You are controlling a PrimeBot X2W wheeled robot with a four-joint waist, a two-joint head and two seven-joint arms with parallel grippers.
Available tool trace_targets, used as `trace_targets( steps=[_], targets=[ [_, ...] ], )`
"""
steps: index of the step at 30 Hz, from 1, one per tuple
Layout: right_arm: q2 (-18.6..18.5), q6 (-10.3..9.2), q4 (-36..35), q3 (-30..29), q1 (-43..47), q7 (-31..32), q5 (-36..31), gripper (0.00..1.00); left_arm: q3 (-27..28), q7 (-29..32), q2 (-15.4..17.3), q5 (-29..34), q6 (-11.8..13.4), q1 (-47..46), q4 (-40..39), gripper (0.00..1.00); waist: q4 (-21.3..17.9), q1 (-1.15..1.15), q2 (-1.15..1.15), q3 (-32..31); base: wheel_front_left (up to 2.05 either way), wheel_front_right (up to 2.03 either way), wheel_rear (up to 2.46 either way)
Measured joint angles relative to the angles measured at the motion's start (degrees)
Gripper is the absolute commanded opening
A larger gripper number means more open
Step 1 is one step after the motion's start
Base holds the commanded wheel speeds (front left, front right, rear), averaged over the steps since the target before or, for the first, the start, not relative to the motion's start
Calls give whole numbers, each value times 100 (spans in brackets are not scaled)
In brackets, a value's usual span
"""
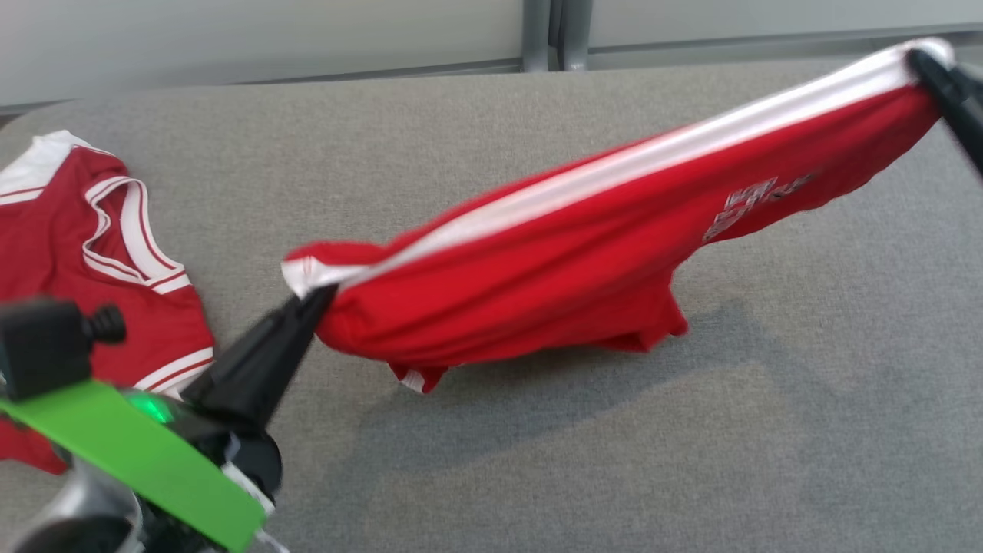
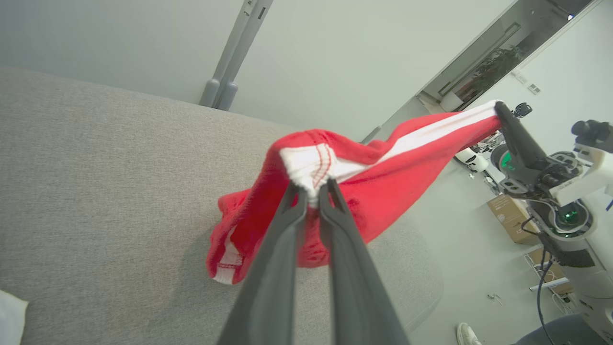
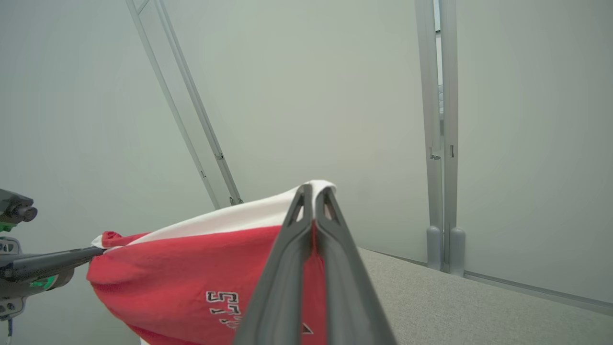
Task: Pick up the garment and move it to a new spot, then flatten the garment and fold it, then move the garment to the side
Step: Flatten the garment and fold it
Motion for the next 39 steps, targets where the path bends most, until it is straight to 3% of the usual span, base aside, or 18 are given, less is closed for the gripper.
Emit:
trace_targets(
  steps=[3, 6, 11, 15, 22, 28, 33, 39],
  targets=[
    [-25, 1, -224, -514, -4, 116, 52, 0, 87, 387, 280, -40, 59, -702, 7, 0, -86, 0, 0, 156, 0, 0, 0],
    [212, 1, -174, -680, -367, 369, 37, 0, 103, 797, 433, -146, 154, -1689, 466, 0, -150, 0, 0, 379, 0, 0, 0],
    [1026, 1, 706, -213, -1998, 1369, -497, 0, -29, 1326, 720, -7, 203, -3659, 1705, 0, -204, 0, 0, 896, 0, 0, 0],
    [2037, -1, 1952, -62, -3691, 1797, -1245, 0, -352, 1327, 647, 449, 103, -5403, 2975, 0, -218, 1, 0, 1371, 0, 0, 0],
    [3660, -1, 4019, -154, -5909, 1211, -2789, 0, -754, 142, 22, 1252, -397, -7652, 5410, 0, -223, 3, 0, 2119, 0, 0, 0],
    [4445, -1, 5077, -563, -7412, 307, -3724, 0, -789, -1494, -264, 1677, -1081, -8894, 6679, 0, -251, 2, 0, 2590, 0, 0, 0],
    [4588, -1, 5404, -165, -6995, 69, -3604, 0, -1137, -2597, -219, 1970, -1573, -8600, 7543, 0, -285, 2, 0, 2866, 0, 0, 0],
    [4122, -1, 5087, 542, -5391, -271, -2918, 0, -1692, -3333, -146, 1519, -1694, -7240, 7928, 0, -345, 1, 0, 2814, 0, 0, 0]
  ],
)
